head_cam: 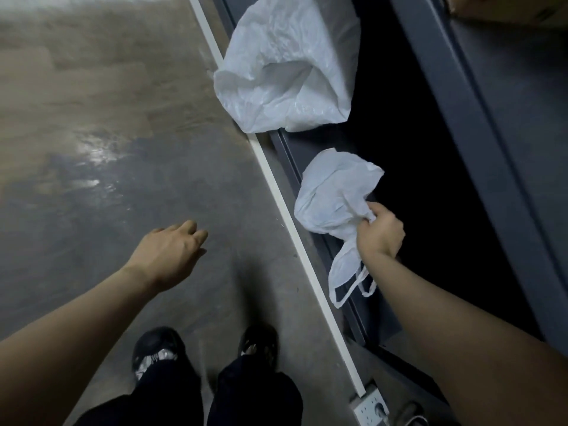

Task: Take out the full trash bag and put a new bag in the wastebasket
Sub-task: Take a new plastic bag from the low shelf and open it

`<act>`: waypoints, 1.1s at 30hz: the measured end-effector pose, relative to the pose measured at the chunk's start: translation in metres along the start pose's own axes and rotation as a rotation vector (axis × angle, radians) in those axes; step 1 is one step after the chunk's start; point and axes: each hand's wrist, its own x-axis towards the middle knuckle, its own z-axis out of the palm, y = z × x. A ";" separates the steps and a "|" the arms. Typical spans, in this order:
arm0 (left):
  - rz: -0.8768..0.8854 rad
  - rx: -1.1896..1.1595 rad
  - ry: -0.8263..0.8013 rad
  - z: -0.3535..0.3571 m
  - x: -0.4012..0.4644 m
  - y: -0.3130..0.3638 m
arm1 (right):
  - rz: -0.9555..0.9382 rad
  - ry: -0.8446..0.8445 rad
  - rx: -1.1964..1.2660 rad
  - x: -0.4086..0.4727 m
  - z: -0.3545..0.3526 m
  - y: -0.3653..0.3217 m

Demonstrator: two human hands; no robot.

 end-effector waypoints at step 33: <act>-0.659 -0.228 0.305 -0.384 -0.426 -0.101 | -0.907 -0.476 -0.021 -0.291 -0.373 -0.422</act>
